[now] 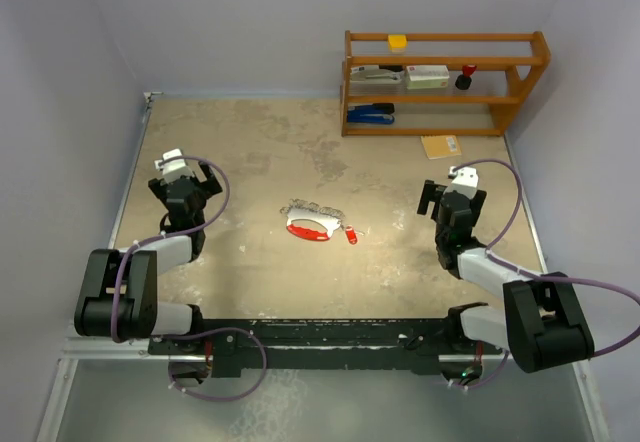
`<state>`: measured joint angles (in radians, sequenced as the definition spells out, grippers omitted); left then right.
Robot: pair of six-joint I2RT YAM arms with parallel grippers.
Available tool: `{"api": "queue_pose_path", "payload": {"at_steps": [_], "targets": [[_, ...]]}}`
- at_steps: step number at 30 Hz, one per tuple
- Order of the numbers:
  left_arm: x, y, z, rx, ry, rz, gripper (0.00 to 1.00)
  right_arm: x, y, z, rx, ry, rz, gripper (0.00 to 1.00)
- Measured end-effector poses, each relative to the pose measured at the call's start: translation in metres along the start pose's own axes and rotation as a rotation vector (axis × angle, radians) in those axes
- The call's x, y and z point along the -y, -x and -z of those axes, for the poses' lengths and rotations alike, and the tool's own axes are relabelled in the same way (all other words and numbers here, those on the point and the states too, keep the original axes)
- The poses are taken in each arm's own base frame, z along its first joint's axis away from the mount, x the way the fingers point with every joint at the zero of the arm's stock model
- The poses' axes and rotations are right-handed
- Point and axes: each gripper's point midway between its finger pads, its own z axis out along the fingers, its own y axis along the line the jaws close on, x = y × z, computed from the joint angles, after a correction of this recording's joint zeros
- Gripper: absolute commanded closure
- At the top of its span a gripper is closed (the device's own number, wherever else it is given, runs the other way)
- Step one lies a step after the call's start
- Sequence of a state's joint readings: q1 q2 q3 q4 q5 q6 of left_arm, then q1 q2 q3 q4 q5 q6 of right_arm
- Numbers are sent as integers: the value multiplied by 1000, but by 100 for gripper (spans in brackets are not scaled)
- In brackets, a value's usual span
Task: Remove the keys from the keyring
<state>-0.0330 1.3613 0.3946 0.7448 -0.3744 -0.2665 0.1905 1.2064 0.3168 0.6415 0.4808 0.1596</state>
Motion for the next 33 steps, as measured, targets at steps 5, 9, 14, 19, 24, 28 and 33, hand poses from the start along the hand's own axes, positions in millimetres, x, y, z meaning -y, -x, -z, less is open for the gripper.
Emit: {"api": "queue_pose_path", "payload": {"at_steps": [5, 9, 14, 19, 24, 28, 33], "targets": [[0, -1, 0, -3, -3, -1, 1, 0, 0, 0, 0, 0, 1, 0], [1, 1, 1, 2, -4, 1, 1, 0, 0, 0, 0, 0, 1, 0], [1, 2, 1, 3, -5, 1, 1, 0, 0, 0, 0, 0, 1, 0], [1, 2, 1, 3, -5, 4, 1, -1, 0, 0, -3, 3, 2, 0], [2, 3, 0, 7, -6, 28, 1, -5, 1, 1, -6, 31, 3, 0], [6, 6, -1, 2, -19, 31, 1, -8, 5, 4, -14, 51, 4, 0], [22, 9, 0, -12, -110, 5, 1, -25, 22, 4, -29, 105, 10, 0]]}}
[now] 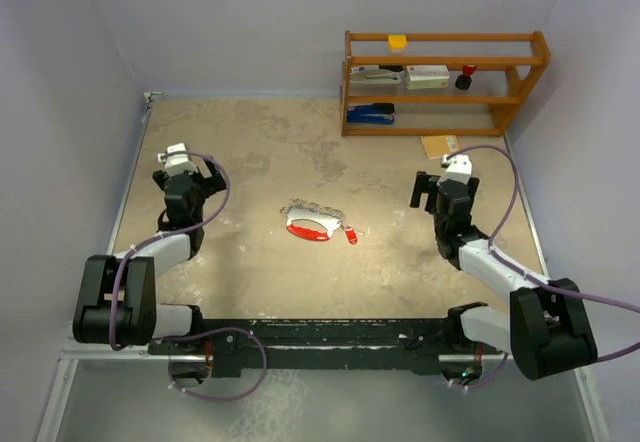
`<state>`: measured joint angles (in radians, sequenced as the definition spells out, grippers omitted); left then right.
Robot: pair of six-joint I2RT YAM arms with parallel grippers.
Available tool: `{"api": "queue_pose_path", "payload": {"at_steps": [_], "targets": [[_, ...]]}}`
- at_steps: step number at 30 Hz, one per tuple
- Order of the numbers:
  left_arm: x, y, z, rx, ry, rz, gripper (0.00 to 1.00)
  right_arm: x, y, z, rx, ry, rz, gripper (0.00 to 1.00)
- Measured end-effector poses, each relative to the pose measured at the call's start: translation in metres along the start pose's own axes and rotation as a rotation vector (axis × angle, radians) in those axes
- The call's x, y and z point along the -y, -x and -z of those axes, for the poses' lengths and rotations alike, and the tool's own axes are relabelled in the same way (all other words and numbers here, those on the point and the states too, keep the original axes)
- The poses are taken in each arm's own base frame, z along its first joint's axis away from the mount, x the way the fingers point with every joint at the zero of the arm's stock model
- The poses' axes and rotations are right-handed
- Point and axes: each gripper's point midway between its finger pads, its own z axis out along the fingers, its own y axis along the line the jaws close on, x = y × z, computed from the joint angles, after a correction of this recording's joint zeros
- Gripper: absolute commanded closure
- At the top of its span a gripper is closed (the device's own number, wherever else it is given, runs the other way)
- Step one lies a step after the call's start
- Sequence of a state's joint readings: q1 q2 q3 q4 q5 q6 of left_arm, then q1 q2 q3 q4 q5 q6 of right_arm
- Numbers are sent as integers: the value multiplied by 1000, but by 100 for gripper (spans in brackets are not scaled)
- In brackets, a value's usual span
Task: Remove the keys from the keyring
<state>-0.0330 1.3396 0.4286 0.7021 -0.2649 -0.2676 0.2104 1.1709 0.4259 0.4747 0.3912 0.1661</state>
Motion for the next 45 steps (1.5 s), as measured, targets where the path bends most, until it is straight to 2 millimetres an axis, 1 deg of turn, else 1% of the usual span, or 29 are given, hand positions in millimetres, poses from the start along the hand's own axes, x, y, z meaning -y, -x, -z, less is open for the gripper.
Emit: {"api": "queue_pose_path", "payload": {"at_steps": [1, 2, 3, 6, 8, 10, 14, 16, 18, 19, 20, 22, 23, 24, 26, 27, 28, 30, 31, 32, 34, 36, 39, 42, 45], "targets": [[4, 1, 1, -4, -24, -3, 1, -4, 1, 1, 1, 12, 4, 0], [14, 7, 4, -6, -76, -8, 1, -21, 5, 4, -3, 68, 18, 0], [15, 8, 4, -5, -83, -8, 1, -23, 5, 4, -4, 74, 19, 0], [25, 16, 3, -4, -128, -9, 1, -37, 0, 12, -27, 130, 42, 0], [36, 22, 2, 1, -180, -2, 1, -45, -1, 18, -34, 166, 51, 0], [48, 24, 3, -2, -237, 14, 1, -53, 1, 26, -33, 210, 51, 1], [74, 19, 0, -51, -359, 39, 1, -62, 12, 38, -8, 275, 27, 9], [90, 17, -5, -93, -421, 51, 4, -68, 16, 44, 0, 318, 16, 13], [102, 17, -7, -117, -469, 59, 13, -74, 17, 50, -3, 359, 9, 16], [108, 16, -6, -127, -491, 61, 20, -77, 16, 52, -7, 377, 5, 18], [113, 14, -5, -137, -512, 64, 30, -80, 16, 54, -11, 394, 1, 20], [121, 10, 0, -159, -547, 65, 41, -87, 13, 57, -22, 427, -4, 22], [125, 7, 3, -170, -563, 66, 51, -91, 11, 60, -29, 448, -5, 24], [128, 6, 5, -179, -576, 66, 65, -95, 8, 62, -36, 464, -3, 26], [133, 3, 10, -194, -602, 65, 80, -104, 2, 65, -56, 498, 6, 31], [135, 2, 11, -198, -611, 70, 85, -110, -3, 67, -69, 515, 15, 35], [137, 2, 12, -201, -622, 72, 88, -116, -8, 69, -84, 533, 28, 41], [140, 2, 15, -204, -641, 75, 91, -128, -23, 73, -123, 565, 63, 60], [142, 3, 16, -203, -651, 78, 92, -133, -31, 75, -143, 579, 81, 66], [144, 4, 17, -203, -661, 82, 93, -138, -38, 77, -163, 593, 100, 69], [146, 5, 19, -201, -676, 89, 96, -146, -51, 79, -199, 612, 127, 69], [148, 6, 20, -200, -685, 89, 96, -152, -63, 81, -230, 626, 150, 67], [148, 5, 20, -202, -684, 89, 99, -159, -75, 83, -260, 642, 171, 64], [146, 4, 19, -207, -675, 90, 100, -169, -80, 84, -278, 660, 190, 61], [145, 2, 19, -214, -667, 91, 100, -181, -81, 84, -287, 679, 207, 57]]}}
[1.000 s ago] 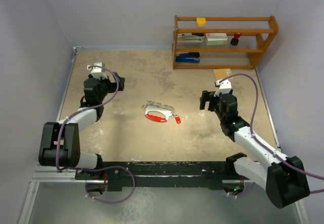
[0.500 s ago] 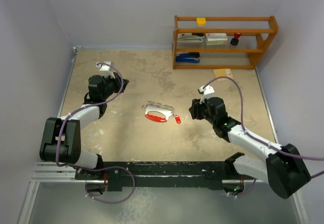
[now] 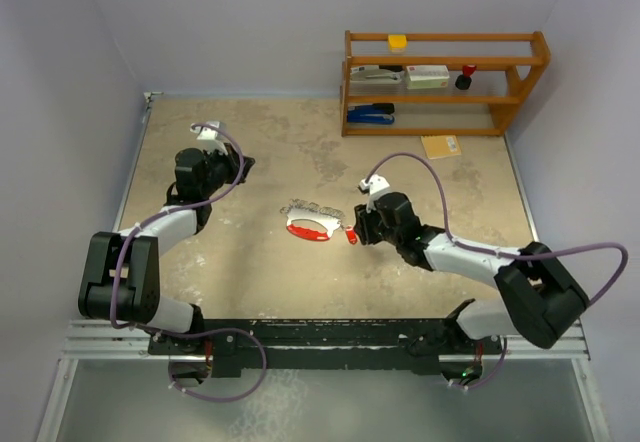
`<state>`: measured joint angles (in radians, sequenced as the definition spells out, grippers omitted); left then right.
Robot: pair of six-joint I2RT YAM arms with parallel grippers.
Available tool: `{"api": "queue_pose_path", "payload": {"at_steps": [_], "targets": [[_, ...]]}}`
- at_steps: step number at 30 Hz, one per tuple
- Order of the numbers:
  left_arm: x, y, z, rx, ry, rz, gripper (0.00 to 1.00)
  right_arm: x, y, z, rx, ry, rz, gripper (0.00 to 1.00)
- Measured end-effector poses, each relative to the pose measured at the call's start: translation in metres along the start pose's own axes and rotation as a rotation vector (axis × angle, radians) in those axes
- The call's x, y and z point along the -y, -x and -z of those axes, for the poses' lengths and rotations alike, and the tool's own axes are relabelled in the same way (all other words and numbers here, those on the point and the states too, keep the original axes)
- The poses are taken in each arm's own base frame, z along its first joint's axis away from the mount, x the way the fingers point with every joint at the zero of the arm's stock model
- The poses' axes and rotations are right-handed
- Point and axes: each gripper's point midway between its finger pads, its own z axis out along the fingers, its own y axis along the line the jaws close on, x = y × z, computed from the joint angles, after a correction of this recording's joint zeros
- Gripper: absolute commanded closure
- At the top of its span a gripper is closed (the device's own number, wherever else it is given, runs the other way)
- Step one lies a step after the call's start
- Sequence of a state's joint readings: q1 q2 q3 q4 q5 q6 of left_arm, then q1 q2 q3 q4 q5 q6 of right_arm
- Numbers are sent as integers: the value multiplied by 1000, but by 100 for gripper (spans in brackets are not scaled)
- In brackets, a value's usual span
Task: Remove the keys from the keyring
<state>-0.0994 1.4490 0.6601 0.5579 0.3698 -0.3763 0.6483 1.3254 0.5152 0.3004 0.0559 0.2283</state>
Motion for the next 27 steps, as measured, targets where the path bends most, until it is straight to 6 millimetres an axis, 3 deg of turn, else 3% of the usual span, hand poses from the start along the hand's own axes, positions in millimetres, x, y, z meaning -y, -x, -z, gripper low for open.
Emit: {"api": "queue_pose_path", "payload": {"at_steps": [10, 27], "targets": [[0, 0, 0, -1, 0, 3, 99, -21, 9, -24, -24, 37, 39, 50], [1, 0, 0, 0, -2, 3, 100, -19, -10, -44, -96, 18, 51, 52]]}}
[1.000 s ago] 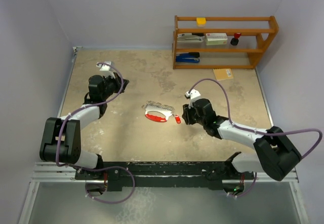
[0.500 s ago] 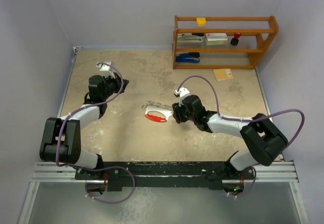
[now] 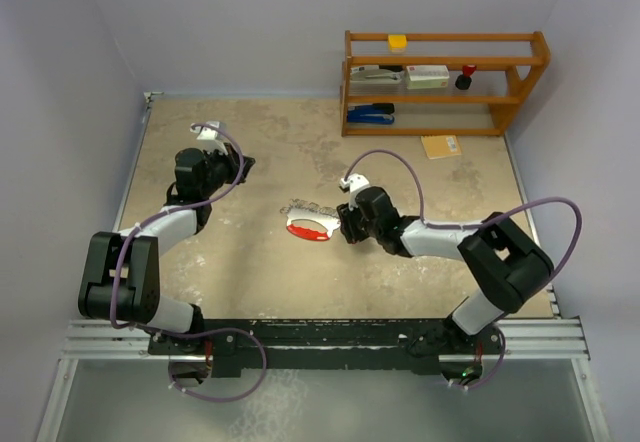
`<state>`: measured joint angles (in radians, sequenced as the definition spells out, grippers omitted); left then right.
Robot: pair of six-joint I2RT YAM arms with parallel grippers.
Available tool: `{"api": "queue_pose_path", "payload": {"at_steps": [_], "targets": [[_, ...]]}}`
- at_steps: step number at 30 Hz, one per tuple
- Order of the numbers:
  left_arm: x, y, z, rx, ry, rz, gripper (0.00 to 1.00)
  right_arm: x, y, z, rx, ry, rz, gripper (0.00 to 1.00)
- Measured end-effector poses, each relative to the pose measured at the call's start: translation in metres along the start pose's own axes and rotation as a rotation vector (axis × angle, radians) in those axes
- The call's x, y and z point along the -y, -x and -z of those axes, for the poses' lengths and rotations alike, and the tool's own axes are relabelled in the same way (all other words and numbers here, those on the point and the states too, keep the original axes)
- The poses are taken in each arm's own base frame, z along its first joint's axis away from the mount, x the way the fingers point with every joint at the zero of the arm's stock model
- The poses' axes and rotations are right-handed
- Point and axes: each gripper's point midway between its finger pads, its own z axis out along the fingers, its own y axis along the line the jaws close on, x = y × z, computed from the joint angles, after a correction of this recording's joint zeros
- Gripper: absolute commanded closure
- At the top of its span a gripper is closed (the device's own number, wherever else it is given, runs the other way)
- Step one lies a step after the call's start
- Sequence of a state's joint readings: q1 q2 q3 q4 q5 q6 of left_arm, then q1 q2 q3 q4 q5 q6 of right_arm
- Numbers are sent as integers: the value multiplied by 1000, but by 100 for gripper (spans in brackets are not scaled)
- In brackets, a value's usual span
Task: Remove the keys from the keyring
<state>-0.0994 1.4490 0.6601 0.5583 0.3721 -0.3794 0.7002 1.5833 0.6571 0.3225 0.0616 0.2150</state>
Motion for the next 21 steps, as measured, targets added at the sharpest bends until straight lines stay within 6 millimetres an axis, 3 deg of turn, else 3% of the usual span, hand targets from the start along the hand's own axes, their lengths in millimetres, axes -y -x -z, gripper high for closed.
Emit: {"api": "queue_pose_path", "payload": {"at_steps": [8, 21], "targets": [[1, 0, 0, -2, -8, 0, 100, 3, 7, -8, 5, -25, 9, 60], [2, 0, 0, -3, -10, -1, 99, 0, 6, -10, -5, -22, 5, 100]]}}
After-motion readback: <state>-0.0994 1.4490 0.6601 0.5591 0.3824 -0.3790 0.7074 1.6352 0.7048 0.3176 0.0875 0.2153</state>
